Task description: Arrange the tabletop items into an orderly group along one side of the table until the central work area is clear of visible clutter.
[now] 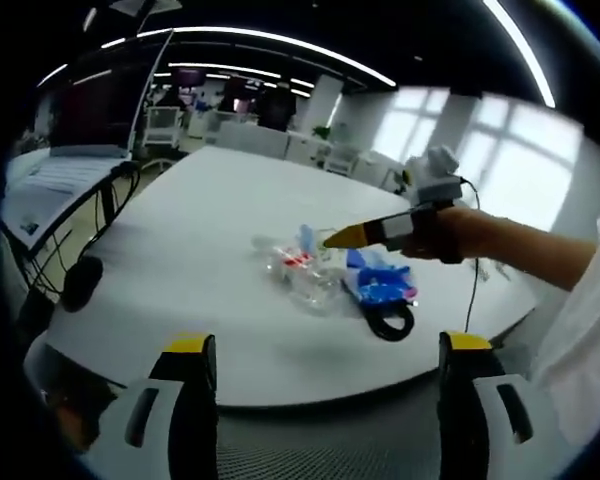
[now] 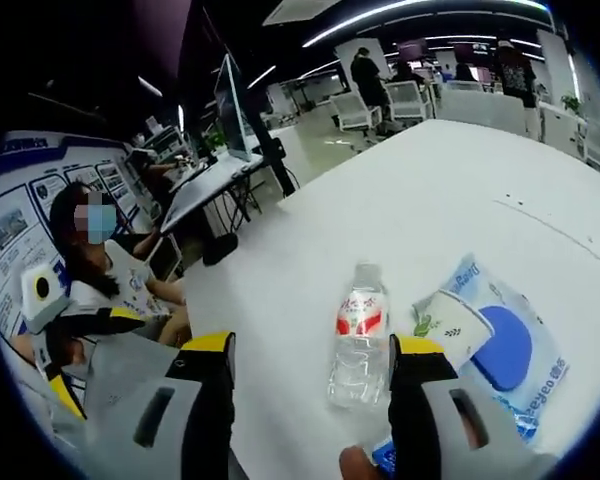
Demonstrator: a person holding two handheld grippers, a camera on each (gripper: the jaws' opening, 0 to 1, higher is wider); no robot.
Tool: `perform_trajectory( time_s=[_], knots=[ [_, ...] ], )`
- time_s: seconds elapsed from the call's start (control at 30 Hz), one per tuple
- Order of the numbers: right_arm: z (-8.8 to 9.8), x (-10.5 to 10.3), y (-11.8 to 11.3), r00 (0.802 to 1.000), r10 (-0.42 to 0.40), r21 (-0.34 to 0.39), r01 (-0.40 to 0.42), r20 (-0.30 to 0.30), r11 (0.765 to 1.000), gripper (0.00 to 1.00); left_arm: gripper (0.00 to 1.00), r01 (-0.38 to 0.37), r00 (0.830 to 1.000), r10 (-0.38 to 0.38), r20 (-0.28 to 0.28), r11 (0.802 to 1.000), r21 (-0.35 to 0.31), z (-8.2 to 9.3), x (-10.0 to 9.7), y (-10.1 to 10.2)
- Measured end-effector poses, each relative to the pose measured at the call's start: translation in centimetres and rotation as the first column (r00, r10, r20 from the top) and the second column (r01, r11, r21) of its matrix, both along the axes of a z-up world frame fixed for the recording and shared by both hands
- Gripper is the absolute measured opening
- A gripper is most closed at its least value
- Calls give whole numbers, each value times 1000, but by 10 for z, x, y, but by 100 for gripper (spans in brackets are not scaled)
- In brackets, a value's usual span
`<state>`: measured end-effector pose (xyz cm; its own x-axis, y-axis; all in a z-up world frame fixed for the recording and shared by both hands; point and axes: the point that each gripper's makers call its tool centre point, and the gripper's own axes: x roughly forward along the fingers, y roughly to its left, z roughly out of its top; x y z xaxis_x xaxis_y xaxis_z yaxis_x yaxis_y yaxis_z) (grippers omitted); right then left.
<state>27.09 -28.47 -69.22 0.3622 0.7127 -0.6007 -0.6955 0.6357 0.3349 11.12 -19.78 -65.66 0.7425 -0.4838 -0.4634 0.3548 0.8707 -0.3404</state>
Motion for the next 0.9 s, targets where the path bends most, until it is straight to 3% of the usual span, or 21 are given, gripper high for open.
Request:
perform_trajectory(
  time_s=[0.37,0.9],
  knots=[
    [-16,28,6,999,29,-95,-30,-14,995,63,87,13,999,-12,30,1000,-15,5,1,-4],
    [-31,41,3,999,11,-189,-18,-36,982,64,87,9,1000,-8,26,999,-41,0,0,-5]
  ],
)
